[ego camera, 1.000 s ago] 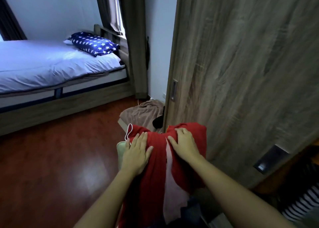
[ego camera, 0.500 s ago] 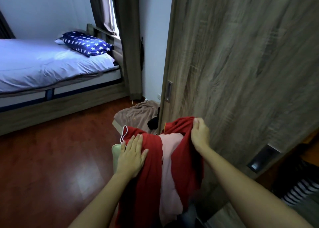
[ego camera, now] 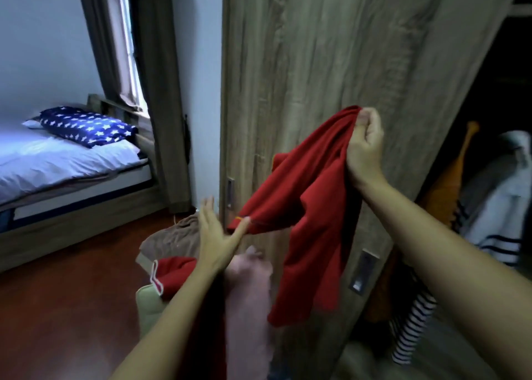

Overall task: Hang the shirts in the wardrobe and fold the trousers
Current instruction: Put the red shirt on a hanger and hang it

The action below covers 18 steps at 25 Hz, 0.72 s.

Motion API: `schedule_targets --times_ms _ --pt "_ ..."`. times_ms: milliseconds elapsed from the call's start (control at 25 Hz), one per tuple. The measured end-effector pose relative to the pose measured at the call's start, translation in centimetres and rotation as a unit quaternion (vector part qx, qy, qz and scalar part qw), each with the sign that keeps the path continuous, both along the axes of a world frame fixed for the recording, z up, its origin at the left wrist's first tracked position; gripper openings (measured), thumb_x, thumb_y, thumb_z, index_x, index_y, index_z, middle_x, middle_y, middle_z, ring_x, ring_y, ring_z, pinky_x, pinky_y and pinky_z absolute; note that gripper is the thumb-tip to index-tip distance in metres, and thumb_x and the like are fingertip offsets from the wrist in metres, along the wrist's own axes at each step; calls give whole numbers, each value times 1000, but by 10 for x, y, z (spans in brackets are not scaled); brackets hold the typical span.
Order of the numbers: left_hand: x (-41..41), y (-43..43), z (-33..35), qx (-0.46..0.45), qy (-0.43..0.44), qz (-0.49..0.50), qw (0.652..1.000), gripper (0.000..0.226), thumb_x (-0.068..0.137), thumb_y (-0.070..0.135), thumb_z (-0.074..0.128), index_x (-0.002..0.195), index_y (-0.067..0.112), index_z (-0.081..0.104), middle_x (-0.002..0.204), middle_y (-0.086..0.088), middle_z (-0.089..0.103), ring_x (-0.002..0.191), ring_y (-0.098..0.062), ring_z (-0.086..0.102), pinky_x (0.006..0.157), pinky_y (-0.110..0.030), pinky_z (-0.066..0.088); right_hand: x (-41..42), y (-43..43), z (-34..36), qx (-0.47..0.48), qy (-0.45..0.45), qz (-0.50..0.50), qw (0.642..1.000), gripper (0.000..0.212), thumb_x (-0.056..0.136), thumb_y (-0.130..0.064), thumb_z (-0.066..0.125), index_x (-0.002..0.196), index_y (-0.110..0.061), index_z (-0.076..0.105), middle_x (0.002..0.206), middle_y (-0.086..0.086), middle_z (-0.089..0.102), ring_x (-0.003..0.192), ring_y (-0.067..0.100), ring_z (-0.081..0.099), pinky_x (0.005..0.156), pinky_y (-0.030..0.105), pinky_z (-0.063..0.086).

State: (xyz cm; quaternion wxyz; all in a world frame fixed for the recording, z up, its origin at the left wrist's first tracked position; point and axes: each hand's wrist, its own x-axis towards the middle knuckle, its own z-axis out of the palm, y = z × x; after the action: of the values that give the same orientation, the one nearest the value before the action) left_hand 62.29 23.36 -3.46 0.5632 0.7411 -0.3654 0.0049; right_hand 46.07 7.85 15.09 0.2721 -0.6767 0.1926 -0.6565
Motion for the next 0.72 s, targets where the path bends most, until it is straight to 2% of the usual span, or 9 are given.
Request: schedule_targets --times_ms 80,120,200,320,400,480,600,680,720 --pt "-25 -26 28 -6 -32 -94 995 115 63 53 77 149 15 10 154 -1 18 141 -11 17 113 -22 15 -22 2 21 -18 -14 -11 1000 29 99 -18 32 74 -30 40 66 -16 40 59 -14 44 66 12 34" --pt "-38 -35 37 7 -25 -147 989 105 66 43 81 147 17 19 145 1 35 134 -10 33 106 -13 23 -38 2 28 -29 -5 -34 999 28 99 -18 32 74 -30 40 66 -15 41 59 -15 44 66 12 34" --pt "-56 -46 39 10 2 -194 981 58 75 28 78 124 18 49 107 5 62 101 -12 60 76 -3 39 -75 -2 32 -36 50 -93 994 27 98 -20 33 75 -24 46 63 -13 41 57 -10 44 64 21 34" --pt "-70 -49 48 -8 72 -206 976 27 77 22 76 91 16 54 70 2 57 58 -7 51 52 -14 40 -138 -25 23 34 151 -182 971 32 100 -22 35 90 1 56 75 8 56 76 11 51 72 32 36" --pt "-79 -50 72 -46 204 -238 948 25 79 17 73 79 17 49 63 -1 51 50 -6 46 44 -17 37 -175 -44 4 134 259 -233 928 33 100 -26 36 98 -2 57 101 21 62 99 28 57 78 33 37" --pt "-98 -62 105 -99 251 -205 941 30 80 17 72 67 18 45 60 -1 45 50 -8 41 46 -20 35 -198 -43 -17 163 353 -255 885 36 98 -34 39 109 -3 55 113 23 61 109 34 56 89 37 40" --pt "-147 -87 141 -92 135 -183 969 37 79 19 74 64 20 40 59 2 41 53 -8 36 51 -23 31 -200 -6 -52 120 378 -80 915 28 95 -34 45 108 -11 54 104 12 61 97 24 57 86 35 43" --pt "-179 -101 141 -65 138 -197 968 38 79 20 74 64 20 39 61 3 42 59 -12 39 53 -24 32 -192 37 -81 136 401 70 903 22 89 -33 57 106 -22 50 103 0 56 91 8 54 83 21 42" --pt "-188 -107 135 -65 164 -206 963 38 80 20 73 64 20 39 61 2 42 63 -14 41 54 -26 32 -191 48 -100 138 399 91 902 33 82 -36 64 109 -25 49 108 -3 56 96 2 54 87 16 42"
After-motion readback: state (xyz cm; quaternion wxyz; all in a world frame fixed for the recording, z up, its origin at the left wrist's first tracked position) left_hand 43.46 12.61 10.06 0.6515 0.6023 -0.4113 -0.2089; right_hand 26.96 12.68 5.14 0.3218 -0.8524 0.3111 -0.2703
